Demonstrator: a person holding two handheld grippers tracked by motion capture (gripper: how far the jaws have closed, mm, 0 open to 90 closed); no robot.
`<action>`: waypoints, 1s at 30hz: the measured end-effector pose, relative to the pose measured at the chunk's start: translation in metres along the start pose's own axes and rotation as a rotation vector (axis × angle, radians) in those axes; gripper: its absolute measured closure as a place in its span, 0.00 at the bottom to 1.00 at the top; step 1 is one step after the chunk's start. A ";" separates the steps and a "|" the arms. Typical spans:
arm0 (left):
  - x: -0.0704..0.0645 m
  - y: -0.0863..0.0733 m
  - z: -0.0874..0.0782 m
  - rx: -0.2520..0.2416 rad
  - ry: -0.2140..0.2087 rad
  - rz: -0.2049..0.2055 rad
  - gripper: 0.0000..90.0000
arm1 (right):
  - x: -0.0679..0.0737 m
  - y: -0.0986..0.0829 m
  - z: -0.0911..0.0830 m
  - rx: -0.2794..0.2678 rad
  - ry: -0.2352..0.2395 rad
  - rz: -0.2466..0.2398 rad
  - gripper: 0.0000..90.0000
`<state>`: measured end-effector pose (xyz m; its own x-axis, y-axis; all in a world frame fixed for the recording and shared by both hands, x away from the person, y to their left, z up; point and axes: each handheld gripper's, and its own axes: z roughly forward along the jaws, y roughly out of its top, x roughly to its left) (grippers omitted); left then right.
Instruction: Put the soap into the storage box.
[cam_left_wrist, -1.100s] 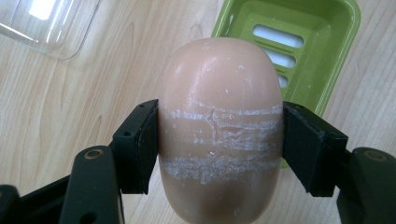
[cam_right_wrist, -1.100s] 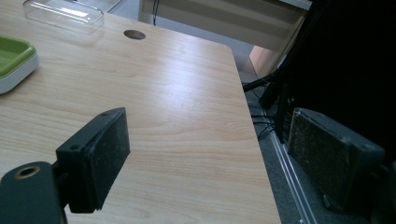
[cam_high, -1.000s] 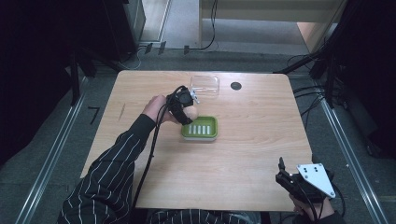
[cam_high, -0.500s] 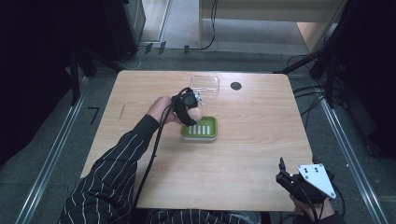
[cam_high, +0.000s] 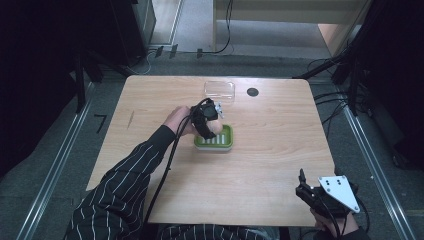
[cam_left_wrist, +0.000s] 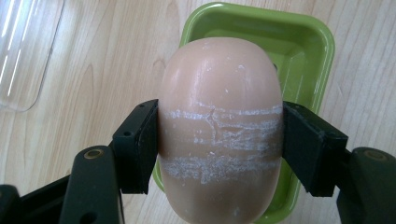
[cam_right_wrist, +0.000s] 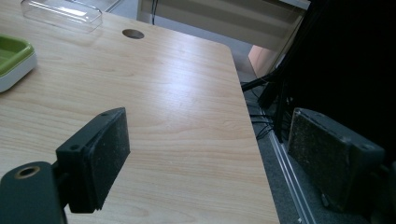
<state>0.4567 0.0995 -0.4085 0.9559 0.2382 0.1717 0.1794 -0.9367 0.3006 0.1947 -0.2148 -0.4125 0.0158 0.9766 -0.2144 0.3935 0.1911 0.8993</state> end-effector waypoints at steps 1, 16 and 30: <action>0.000 0.000 0.000 0.000 0.000 0.000 0.37 | 0.000 0.000 0.000 0.000 0.000 0.000 0.15; -0.008 0.004 0.016 0.011 -0.022 0.030 0.37 | 0.000 0.000 0.000 0.001 0.000 0.005 0.15; -0.010 0.004 0.032 0.035 -0.043 0.032 0.37 | 0.000 0.000 0.001 0.000 0.000 0.003 0.15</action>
<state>0.4554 0.0847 -0.4386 0.9702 0.1977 0.1399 0.1561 -0.9521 0.2629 0.1952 -0.2149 -0.4126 0.0168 0.9773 -0.2114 0.3930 0.1880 0.9001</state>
